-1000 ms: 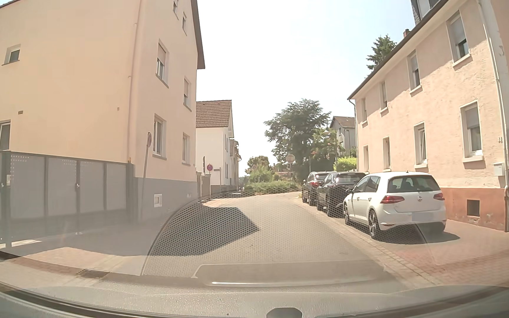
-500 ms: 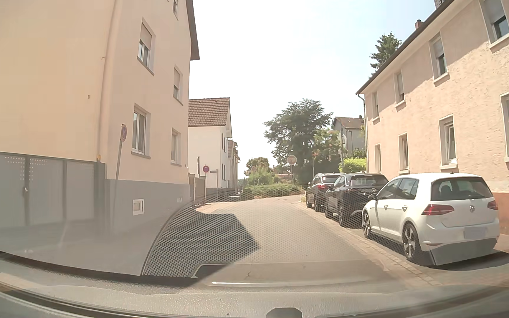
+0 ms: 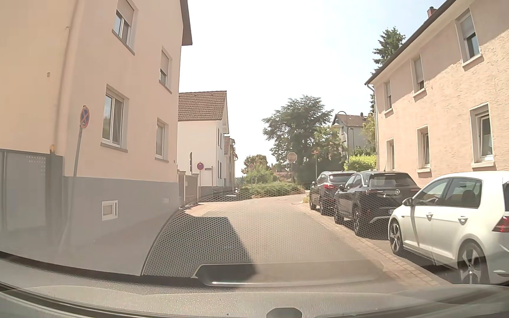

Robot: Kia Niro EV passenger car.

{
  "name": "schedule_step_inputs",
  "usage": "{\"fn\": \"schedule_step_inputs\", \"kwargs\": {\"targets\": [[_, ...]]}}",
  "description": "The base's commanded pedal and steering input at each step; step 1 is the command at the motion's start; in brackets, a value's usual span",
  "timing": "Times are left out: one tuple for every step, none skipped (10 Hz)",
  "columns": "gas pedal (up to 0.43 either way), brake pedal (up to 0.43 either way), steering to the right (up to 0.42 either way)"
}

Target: Follow the waypoints while adhering to traffic rules and regulations

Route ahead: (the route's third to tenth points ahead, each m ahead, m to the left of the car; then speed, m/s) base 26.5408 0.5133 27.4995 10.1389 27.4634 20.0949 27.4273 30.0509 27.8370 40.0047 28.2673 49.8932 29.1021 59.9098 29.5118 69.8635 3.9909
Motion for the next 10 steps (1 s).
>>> {"fn": "schedule_step_inputs", "kwargs": {"targets": [[0.008, 0.000, 0.012], [0.008, 0.000, 0.012], [0.020, 0.000, 0.012], [0.020, 0.000, 0.012], [0.020, 0.000, 0.012], [0.020, 0.000, 0.012], [0.020, 0.000, 0.012], [0.008, 0.000, 0.012], [0.008, 0.000, 0.012], [0.000, 0.000, 0.012]]}}
